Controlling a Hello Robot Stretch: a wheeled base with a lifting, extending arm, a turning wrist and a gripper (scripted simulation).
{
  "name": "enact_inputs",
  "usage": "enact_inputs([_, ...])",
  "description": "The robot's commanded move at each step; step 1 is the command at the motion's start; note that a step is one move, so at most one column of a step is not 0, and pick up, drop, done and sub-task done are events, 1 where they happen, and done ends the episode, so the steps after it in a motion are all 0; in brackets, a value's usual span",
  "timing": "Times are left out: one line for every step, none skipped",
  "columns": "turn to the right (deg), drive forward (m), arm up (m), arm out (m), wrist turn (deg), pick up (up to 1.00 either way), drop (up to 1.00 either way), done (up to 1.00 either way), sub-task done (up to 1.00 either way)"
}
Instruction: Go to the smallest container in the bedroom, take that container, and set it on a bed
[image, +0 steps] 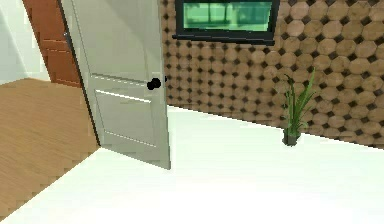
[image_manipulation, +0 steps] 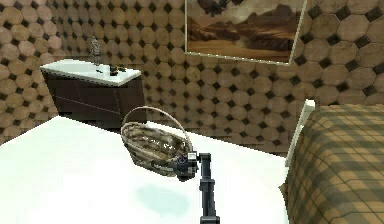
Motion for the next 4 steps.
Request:
enact_inputs([0.0, 0.0, 0.38, 0.0, 0.0, 0.0, 0.0, 0.0, 0.0])
enact_inputs([0.0, 0.0, 0.0, 0.0, -45.0, 0.0, 0.0, 0.0, 0.0])
enact_inputs([0.0, 0.0, 0.0, 0.0, -45.0, 0.0, 0.0, 0.0, 0.0])
enact_inputs([0.0, 0.0, 0.0, 0.0, -9.0, 0.0, 0.0, 0.0, 0.0])
